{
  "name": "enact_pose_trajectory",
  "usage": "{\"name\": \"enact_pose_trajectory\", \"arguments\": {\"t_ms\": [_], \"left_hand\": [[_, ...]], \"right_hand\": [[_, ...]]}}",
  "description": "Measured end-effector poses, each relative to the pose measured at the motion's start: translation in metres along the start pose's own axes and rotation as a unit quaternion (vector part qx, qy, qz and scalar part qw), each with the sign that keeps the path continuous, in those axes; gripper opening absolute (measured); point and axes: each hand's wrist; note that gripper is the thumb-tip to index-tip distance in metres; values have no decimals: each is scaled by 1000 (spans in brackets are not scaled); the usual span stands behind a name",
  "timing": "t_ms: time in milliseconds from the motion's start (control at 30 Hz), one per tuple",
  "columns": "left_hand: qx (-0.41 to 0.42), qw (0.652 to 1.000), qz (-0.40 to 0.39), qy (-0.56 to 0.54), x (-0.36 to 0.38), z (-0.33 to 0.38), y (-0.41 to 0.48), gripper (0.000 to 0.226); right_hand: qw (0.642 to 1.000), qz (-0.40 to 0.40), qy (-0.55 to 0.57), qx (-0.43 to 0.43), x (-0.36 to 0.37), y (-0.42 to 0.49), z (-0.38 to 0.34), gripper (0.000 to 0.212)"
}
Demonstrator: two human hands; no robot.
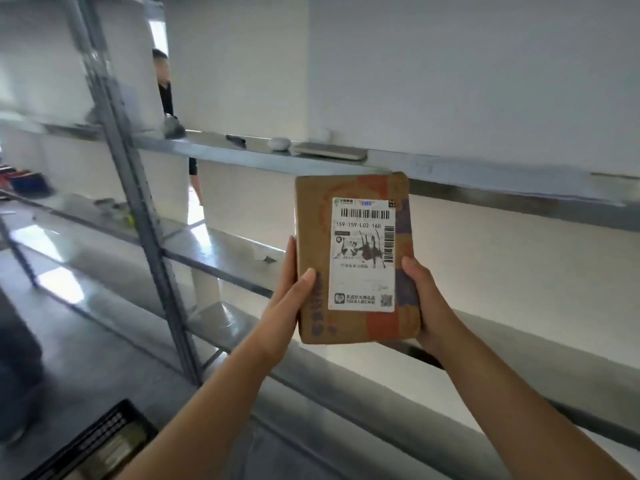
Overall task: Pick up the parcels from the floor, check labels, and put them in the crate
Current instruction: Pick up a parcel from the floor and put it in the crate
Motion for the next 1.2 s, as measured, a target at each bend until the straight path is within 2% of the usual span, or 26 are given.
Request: {"name": "enact_pose_trajectory", "arguments": {"t_ms": [133,200,267,300,433,567,733,833,933,967,1033,1100,1200], "left_hand": [[45,994,100,-18,-19,10,1,60],[61,988,143,-17,-33,15,-4,73],[76,981,179,-1,-47,21,-13,86],[85,976,199,12,-53,24,-19,84],[110,950,293,1,-92,37,-50,67],[132,930,342,23,-138,63,-87,57],[138,909,391,46,-215,95,-124,65],[139,898,413,61,-264,120,-141,65],[134,890,432,58,-317,140,-158,65],[128,889,436,60,-335,143,-164,64],[119,887,442,62,-366,147,-176,60],[109,882,454,63,-395,148,-188,56],[90,871,480,59,-441,147,-202,46]], "right_hand": [[998,-59,-5,-17,26,41,9,46],[996,-85,-12,-18,41,57,18,44],[993,-116,-10,-15,60,72,28,56],[991,-137,-8,-7,71,78,32,61],[980,-199,16,0,129,95,49,53],[965,-262,21,10,199,107,64,54],[954,-298,37,-1,294,130,86,60],[949,-313,34,-1,354,149,102,73],[950,-312,16,12,409,168,115,107],[949,-314,8,12,426,173,121,111],[945,-327,-4,18,458,180,136,98],[942,-334,-14,29,486,186,154,70],[933,-352,-31,66,527,200,181,52]]}}
Point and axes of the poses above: each hand's wrist, its own y-axis towards the middle knuckle, its own x-axis out of the palm, z = x × y, and after that the axes turned 15 degrees about -y, right-handed
